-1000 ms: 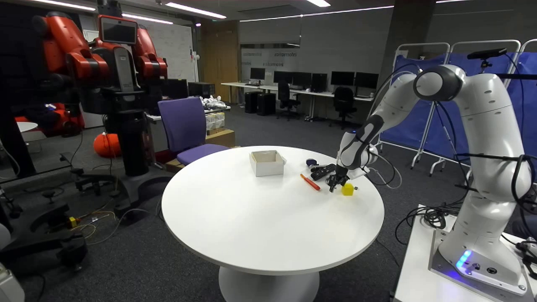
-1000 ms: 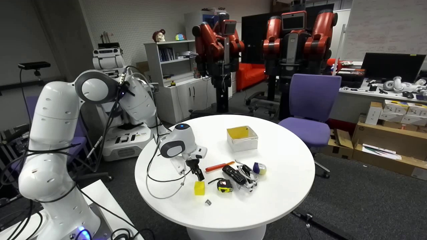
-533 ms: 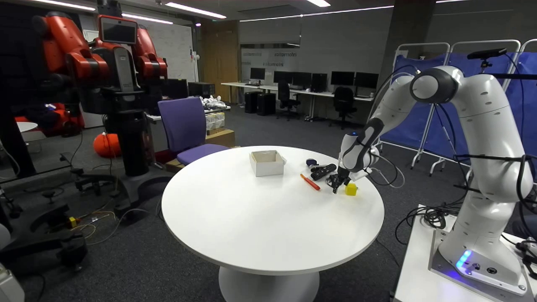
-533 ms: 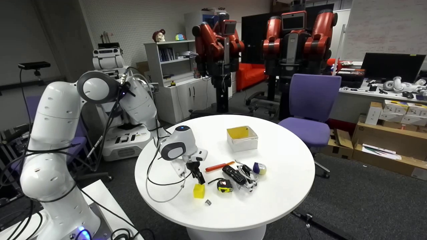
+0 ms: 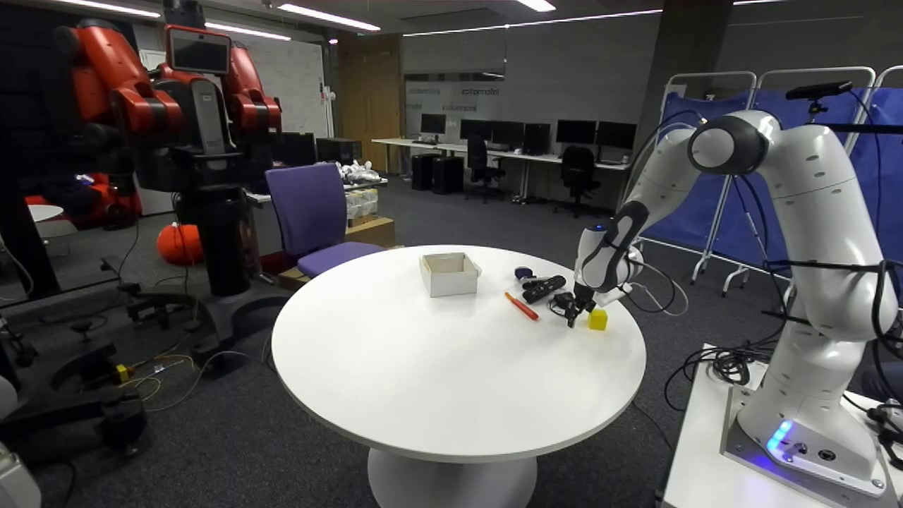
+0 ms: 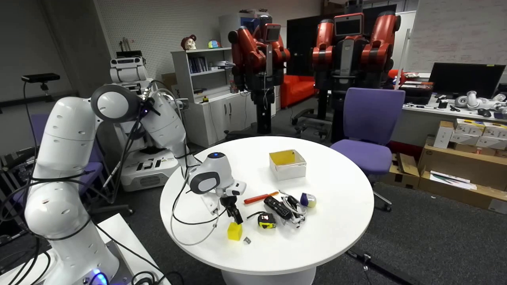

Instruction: Push the yellow block off the table.

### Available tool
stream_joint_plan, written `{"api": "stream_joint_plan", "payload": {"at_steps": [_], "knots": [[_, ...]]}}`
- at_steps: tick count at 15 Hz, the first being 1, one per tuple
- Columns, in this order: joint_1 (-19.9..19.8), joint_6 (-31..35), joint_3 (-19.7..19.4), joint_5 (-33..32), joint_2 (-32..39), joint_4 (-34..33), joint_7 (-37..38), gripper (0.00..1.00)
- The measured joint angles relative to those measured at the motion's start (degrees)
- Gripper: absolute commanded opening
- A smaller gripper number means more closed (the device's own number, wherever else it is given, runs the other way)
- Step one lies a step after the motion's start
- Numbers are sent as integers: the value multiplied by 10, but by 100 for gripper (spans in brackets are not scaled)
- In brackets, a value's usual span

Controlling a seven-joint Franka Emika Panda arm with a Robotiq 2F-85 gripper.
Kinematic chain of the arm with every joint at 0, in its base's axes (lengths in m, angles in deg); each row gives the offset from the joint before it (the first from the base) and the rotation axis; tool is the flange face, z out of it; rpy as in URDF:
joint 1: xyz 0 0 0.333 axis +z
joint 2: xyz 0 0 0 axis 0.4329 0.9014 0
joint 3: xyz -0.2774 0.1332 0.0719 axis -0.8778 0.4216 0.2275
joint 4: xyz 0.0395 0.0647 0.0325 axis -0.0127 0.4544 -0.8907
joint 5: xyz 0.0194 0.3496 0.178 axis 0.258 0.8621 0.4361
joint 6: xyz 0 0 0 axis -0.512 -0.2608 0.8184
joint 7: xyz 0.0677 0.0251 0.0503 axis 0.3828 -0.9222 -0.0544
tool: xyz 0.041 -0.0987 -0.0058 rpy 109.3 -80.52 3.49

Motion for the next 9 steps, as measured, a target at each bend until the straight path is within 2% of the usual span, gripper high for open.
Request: {"api": "stream_joint_plan", "payload": {"at_steps": [9], "knots": [[8,42,-36,-21,-13,50,0,100]]}}
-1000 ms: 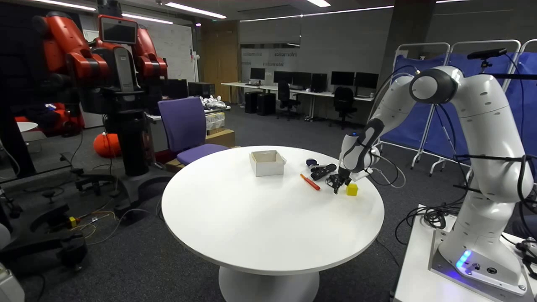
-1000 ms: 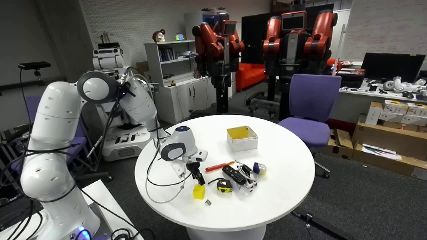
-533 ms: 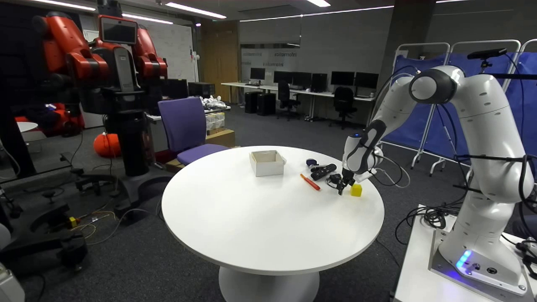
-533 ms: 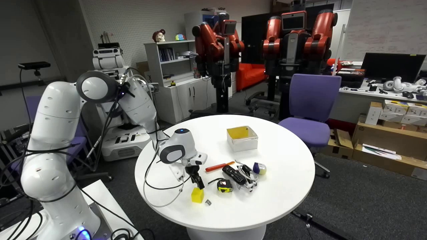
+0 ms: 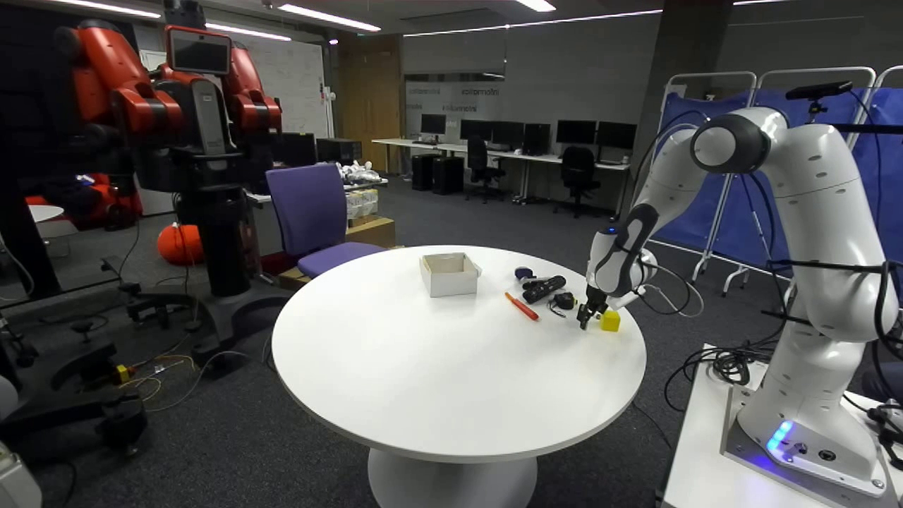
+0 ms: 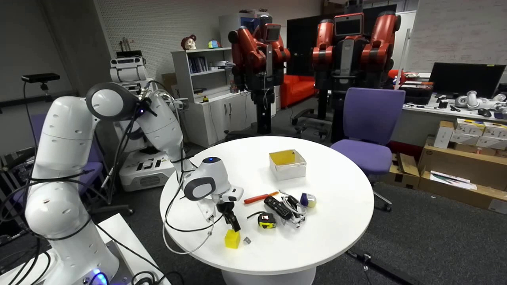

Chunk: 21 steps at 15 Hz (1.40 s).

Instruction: Push the yellow block off the table.

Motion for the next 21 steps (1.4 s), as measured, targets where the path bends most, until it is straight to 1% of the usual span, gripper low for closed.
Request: {"api": "stream_joint_plan", "payload": {"at_steps": [12,21], "knots": [[-2,43,-49,-1,-18,64,-1,100],[-6,99,-82,-1,-24,107,-10,100]]}}
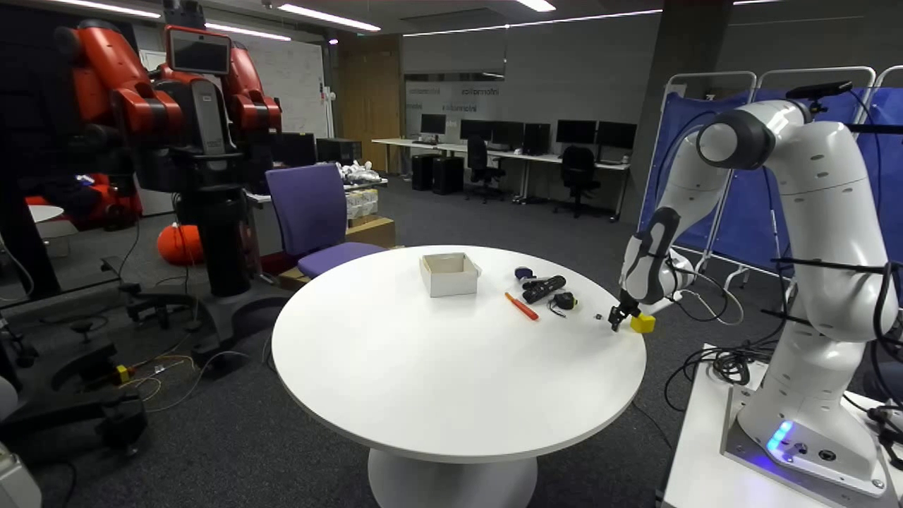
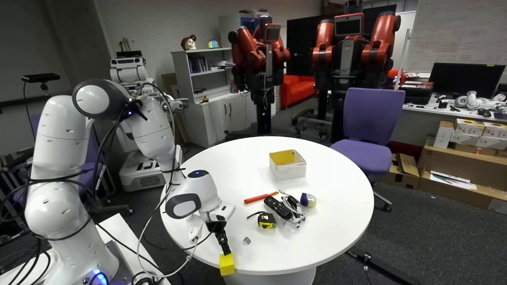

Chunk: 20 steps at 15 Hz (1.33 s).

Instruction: Push the yellow block off the table.

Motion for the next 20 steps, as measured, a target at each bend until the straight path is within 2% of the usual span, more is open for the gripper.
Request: {"api": "stream_joint_plan", "payload": {"at_steps": [6,14,17,20], "knots": [[-13,29,-10,0,-24,32,-20,100],[-18,30,-19,0,-43,51,-36,100],[-16,30,-27,-3,-81,63,-55,100],[2,30,-49,-19,-148,90,-69,100]]}}
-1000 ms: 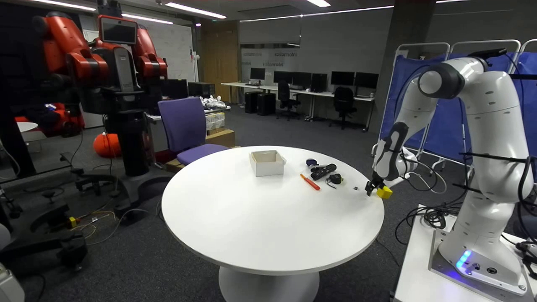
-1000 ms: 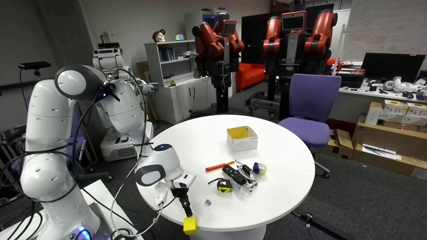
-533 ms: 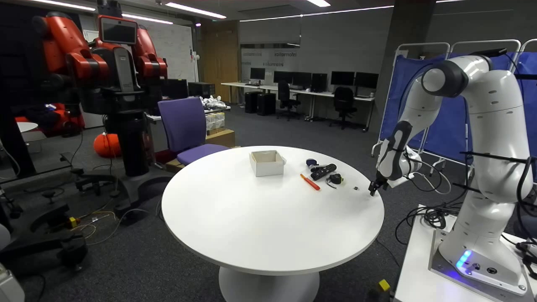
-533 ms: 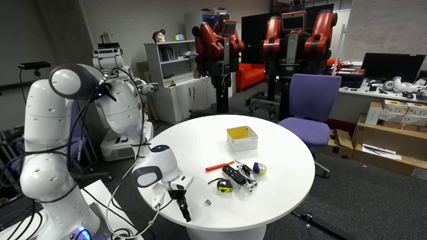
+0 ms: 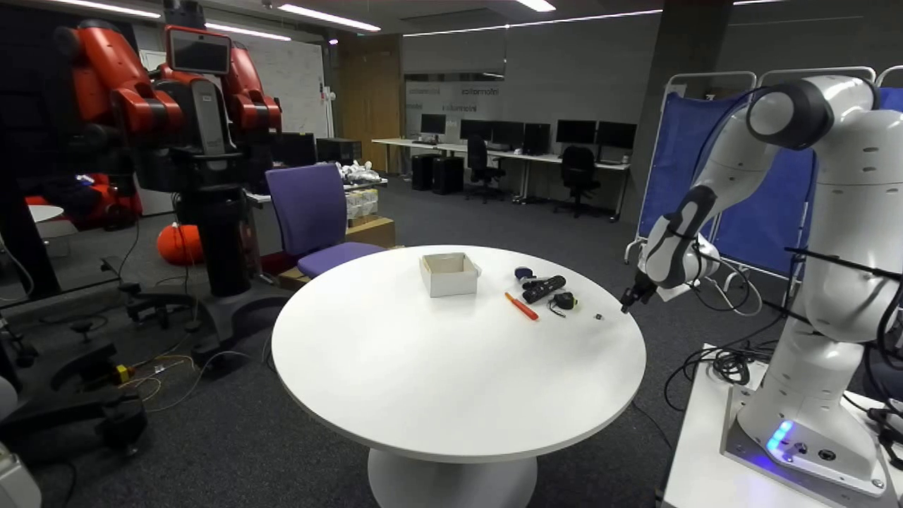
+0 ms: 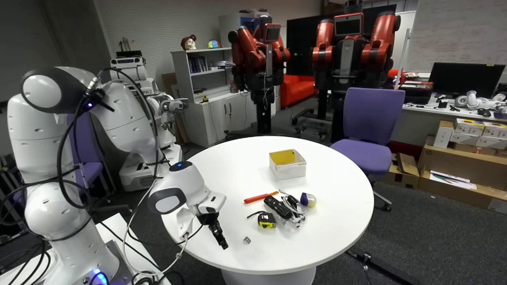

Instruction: Push the yellow block off the table.

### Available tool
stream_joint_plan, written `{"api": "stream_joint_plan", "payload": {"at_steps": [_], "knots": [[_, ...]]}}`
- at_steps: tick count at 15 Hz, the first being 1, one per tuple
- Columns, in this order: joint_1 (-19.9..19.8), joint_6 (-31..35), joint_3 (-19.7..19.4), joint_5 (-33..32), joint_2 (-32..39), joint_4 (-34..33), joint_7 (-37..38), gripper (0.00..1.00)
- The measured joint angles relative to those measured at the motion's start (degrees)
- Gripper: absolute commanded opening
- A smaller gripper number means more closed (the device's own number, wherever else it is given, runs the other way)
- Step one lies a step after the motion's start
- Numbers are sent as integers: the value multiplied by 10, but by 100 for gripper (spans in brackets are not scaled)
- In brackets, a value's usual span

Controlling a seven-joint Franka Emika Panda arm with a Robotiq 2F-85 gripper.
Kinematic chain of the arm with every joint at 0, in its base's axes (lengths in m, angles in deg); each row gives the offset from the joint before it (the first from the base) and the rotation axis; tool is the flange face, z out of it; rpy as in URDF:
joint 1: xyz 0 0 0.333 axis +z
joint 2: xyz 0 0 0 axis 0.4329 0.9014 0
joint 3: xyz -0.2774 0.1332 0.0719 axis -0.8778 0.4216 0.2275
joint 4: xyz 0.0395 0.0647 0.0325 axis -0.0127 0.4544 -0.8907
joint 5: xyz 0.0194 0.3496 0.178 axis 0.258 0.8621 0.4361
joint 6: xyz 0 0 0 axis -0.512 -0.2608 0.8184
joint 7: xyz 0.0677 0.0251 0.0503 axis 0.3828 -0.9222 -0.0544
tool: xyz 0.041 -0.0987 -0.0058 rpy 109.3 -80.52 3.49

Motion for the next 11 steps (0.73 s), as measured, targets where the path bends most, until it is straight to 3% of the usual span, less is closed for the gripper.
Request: {"api": "stream_joint_plan", "payload": {"at_steps": [6,8,11], "knots": [[8,-85,-8,-50,-125,1,-3,100],[-18,-85,18,-49,-123,2,-3,100],[-23,-85,27,-48,-111,1,-3,100]]}}
